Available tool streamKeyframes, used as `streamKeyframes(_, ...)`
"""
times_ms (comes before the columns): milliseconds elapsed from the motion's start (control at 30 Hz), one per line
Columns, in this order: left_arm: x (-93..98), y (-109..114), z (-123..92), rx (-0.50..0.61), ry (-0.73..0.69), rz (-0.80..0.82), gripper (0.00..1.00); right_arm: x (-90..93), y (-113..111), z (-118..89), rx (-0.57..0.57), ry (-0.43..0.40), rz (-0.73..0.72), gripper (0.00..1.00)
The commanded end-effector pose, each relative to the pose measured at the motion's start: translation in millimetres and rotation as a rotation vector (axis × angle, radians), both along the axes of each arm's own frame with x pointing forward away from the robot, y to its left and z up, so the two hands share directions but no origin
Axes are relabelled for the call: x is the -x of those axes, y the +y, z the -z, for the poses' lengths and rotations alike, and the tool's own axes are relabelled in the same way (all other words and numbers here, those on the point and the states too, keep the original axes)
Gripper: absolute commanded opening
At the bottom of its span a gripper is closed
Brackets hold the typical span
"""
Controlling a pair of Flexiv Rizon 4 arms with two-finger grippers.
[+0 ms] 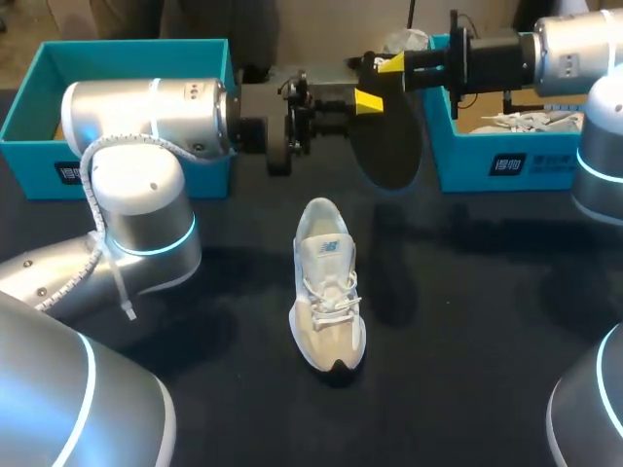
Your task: Take the shoe out of the shoebox, open the shoe tongue, remove and reinsert the insole, then place the shoe into the shoebox
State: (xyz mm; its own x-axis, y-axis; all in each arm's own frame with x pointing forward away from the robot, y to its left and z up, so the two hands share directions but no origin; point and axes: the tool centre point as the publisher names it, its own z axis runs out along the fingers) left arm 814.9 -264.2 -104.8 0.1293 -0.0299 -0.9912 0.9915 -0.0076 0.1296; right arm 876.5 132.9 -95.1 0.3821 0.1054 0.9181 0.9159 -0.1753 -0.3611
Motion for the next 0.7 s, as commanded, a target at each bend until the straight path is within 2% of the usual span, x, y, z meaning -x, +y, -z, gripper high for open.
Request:
streamKeyframes(33, 0.6, -4, 1, 0.008, 0.0, 0.002, 0.0, -0.5, 4, 2, -0.001, 0.002, 0.002, 0.0)
streamKeyframes(167, 0.7, -5, 1, 0.01, 0.002, 0.007, 0.0, 1.2, 5, 3, -0.007, 0.003, 0.007, 0.0)
streamKeyframes(200, 0.4, -5, 2, 0.009, 0.003, 0.008, 0.0, 2.0, 5, 4, -0.009, -0.003, 0.014, 0.07)
streamKeyframes(233, 0.2, -4, 1, 0.009, 0.004, 0.009, 0.0, 3.2, 4, 4, -0.002, -0.025, 0.025, 0.83)
streamKeyframes(267, -0.1, -2, 0, 0.013, 0.01, 0.013, 0.0, 4.8, 2, 3, -0.001, -0.047, 0.025, 1.0)
streamKeyframes(533, -2.8, 18, -6, 0.038, 0.059, 0.023, 0.0, 30.5, -22, -1, 0.041, -0.246, -0.063, 1.0)
streamKeyframes(700, 0.0, 30, -6, 0.023, 0.056, 0.025, 0.0, 44.2, -35, -2, 0.042, -0.335, -0.081, 1.0)
